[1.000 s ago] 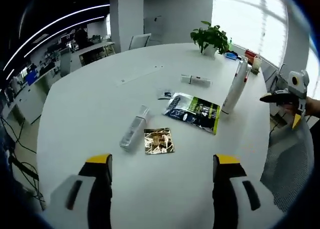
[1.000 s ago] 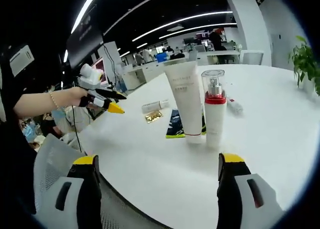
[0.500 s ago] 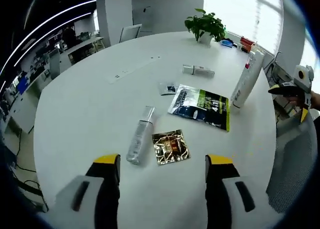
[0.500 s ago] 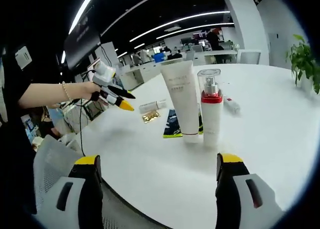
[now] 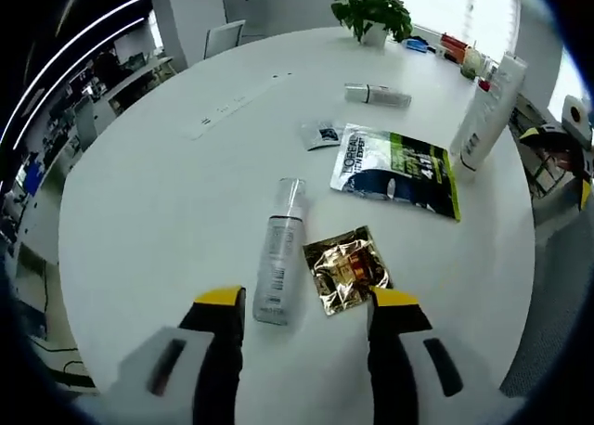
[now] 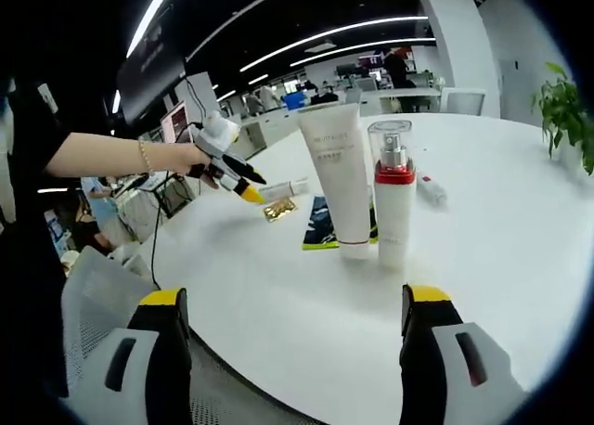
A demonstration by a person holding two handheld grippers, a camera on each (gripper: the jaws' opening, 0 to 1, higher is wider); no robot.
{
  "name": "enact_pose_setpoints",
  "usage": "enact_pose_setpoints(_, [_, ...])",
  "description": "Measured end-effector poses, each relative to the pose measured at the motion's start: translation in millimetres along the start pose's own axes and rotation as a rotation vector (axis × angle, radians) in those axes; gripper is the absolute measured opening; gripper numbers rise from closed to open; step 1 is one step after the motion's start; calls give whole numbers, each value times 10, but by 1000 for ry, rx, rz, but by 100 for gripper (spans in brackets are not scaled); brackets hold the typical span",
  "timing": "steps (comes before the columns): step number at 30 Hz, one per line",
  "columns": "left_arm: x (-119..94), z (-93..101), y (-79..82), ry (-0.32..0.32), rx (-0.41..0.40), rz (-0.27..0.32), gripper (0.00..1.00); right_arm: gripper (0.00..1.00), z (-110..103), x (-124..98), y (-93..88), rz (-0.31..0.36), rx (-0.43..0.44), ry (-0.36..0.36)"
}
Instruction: Arrange the skincare products in the storage area until every visible bottle or jar stands upright without overlapping.
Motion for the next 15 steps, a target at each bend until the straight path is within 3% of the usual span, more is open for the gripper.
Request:
enact_pose_setpoints(4, [80, -172, 67, 48, 88, -40, 45, 94, -1, 0, -6, -5, 4, -1])
enact_pose_setpoints(15, [305, -216, 139, 5, 127, -92, 37, 94, 14, 6, -27, -16, 17, -5])
Point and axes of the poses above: the point that each gripper's makers call its tool centre point, and the gripper's own axes: x roughly forward along the fingers, z roughly to its right, y roughly out of its top, the point moved 2 cm from there along -x, roughly backward along the fingers, and after that the axes turned 8 degrees about -x, right-handed, at the moved point
